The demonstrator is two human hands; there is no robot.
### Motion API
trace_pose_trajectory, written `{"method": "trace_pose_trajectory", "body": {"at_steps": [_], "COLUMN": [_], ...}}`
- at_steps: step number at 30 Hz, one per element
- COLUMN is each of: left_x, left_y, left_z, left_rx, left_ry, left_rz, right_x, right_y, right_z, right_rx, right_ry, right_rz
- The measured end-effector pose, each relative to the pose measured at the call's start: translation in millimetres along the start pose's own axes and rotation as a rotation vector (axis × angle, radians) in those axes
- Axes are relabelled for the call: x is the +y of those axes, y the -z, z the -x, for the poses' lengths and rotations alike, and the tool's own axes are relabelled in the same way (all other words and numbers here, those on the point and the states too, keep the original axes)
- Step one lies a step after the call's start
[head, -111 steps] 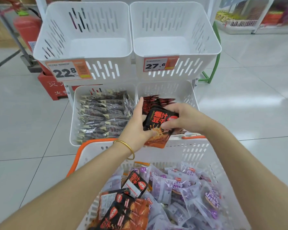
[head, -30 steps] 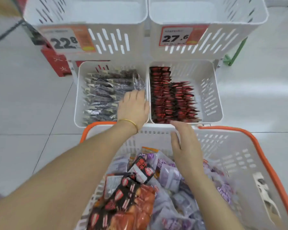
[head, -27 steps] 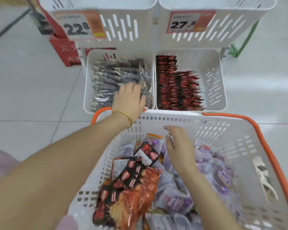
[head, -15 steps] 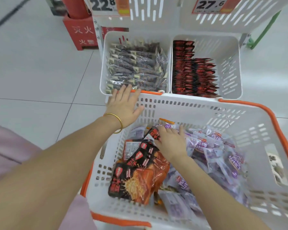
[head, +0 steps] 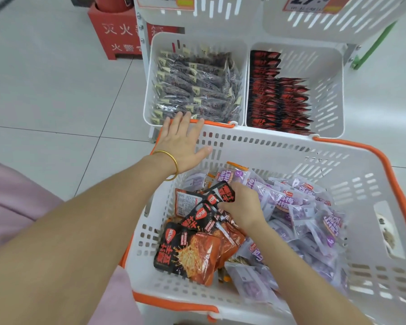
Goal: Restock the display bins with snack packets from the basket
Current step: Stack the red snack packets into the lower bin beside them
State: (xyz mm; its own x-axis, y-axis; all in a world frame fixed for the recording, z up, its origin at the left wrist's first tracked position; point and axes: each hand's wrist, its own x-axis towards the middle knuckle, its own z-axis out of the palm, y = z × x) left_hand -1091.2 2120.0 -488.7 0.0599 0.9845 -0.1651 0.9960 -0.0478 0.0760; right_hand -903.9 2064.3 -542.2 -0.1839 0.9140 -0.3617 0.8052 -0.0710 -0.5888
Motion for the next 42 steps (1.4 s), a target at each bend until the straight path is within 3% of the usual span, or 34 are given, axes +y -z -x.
{"method": "trace_pose_trajectory", "body": {"at_steps": [11,19,23,27,31,34,39,42], "left_x": [0.0,3.2,34.7,88.5,110.5,106.5,98.1,96.3], "left_y": [2.7,6.3,19.0,41.1,46.5,44.8,59.1,63.6], "left_z": [1.5,1.1,2.2,13.2,20.6,20.3,15.9,14.3], "left_rx": [-0.008,0.008,0.18,-0.085,0.009,0.053,0.16,0.223], "left_ry": [-0.002,0.026,0.071,-0.033,0.057,0.149,0.164,0.12], "left_rz": [0.013,0.061,0.377,0.918,1.075,1.158,1.192,1.117], "right_x": [11.3,3.9,0.8,0.8,-10.1,-13.2,7.8,17.3], "right_y": [25.8,62.9,89.3,102.2,116.1,123.5,150.6,177.7], "right_z": [16.5,16.8,19.8,21.5,29.2,30.2,35.7,50.8], "right_rx": [0.223,0.454,0.519,0.553,0.482,0.446,0.684,0.558], "right_ry": [-0.003,0.021,-0.083,-0.153,-0.032,0.036,-0.001,0.097], "right_rz": [0.149,-0.11,-0.503,-0.79,-0.882,-0.883,-0.57,-0.496]}}
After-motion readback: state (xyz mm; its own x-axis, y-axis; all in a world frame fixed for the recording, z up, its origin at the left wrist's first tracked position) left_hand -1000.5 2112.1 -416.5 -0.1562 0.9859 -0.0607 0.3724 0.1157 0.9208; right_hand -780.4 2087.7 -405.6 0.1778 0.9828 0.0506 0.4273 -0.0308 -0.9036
